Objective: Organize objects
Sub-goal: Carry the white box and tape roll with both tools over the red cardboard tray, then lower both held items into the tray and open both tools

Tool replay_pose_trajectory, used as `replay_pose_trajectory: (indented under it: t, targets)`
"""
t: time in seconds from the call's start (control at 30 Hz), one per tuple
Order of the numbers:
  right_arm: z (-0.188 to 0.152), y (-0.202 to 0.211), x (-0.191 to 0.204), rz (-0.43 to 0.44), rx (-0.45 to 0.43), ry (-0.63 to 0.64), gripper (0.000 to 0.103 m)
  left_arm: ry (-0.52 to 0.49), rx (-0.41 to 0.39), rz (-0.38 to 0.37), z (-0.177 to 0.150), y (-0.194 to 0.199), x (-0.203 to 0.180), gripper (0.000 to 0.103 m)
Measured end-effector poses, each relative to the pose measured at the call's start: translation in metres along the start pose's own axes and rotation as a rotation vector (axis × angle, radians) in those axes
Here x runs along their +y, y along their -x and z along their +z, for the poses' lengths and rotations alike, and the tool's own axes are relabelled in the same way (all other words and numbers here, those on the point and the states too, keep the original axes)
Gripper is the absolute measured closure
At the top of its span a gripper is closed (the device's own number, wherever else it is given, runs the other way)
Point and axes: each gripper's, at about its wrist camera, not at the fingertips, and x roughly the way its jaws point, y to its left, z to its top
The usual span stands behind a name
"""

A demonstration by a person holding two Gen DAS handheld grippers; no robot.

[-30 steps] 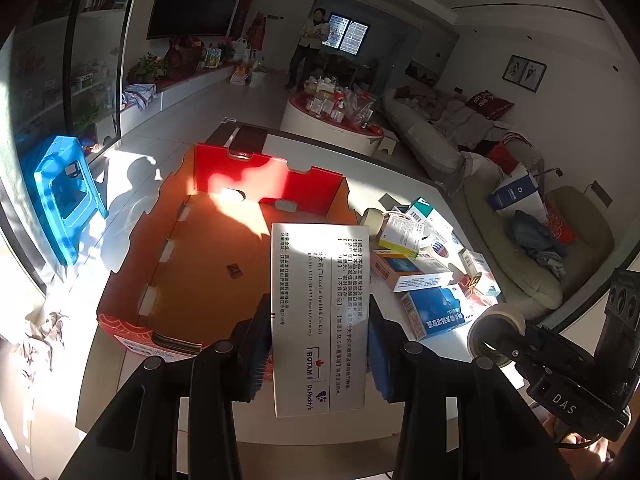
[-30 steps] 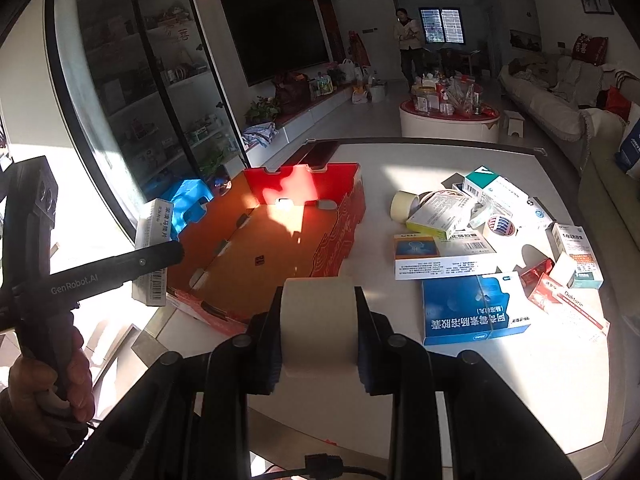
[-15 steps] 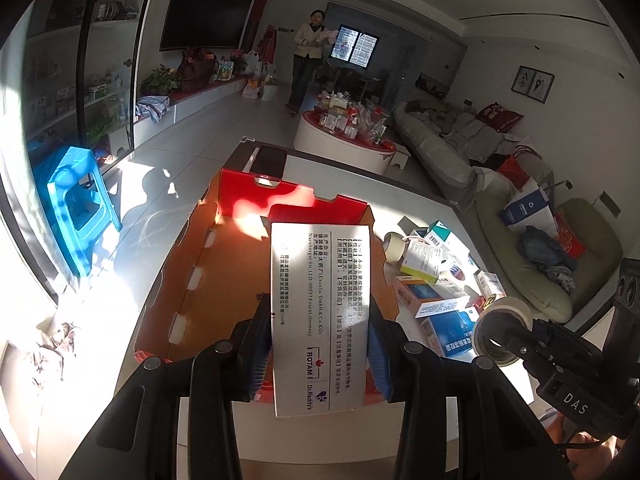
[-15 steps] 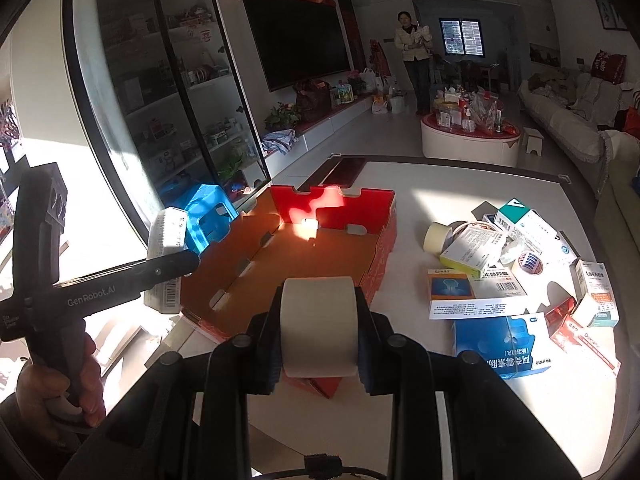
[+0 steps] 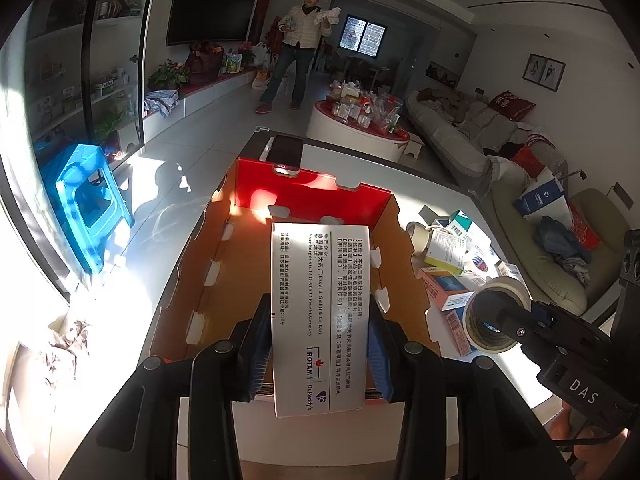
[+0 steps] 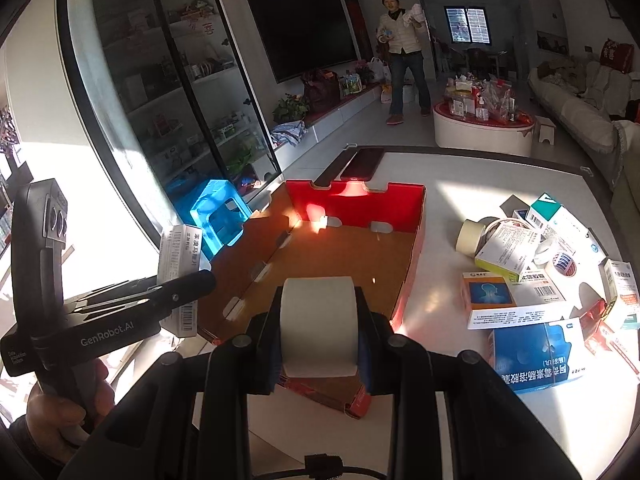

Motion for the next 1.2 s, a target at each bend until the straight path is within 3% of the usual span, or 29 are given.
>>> replay_pose_trajectory:
  t: [0.67,1.2]
  targets:
    - [-0.01,-0.018,-0.001,-0.021,0.028,-0.033,0.075,0.033,0.042,0.014,-0.006,-0.014,0.004,0.058]
    - [-0.003,-0.048,-0.005,-0.04,0.054,-0.023,0.075,0.019,0.074,0.058,0.008,-0.044,0.009,0.058]
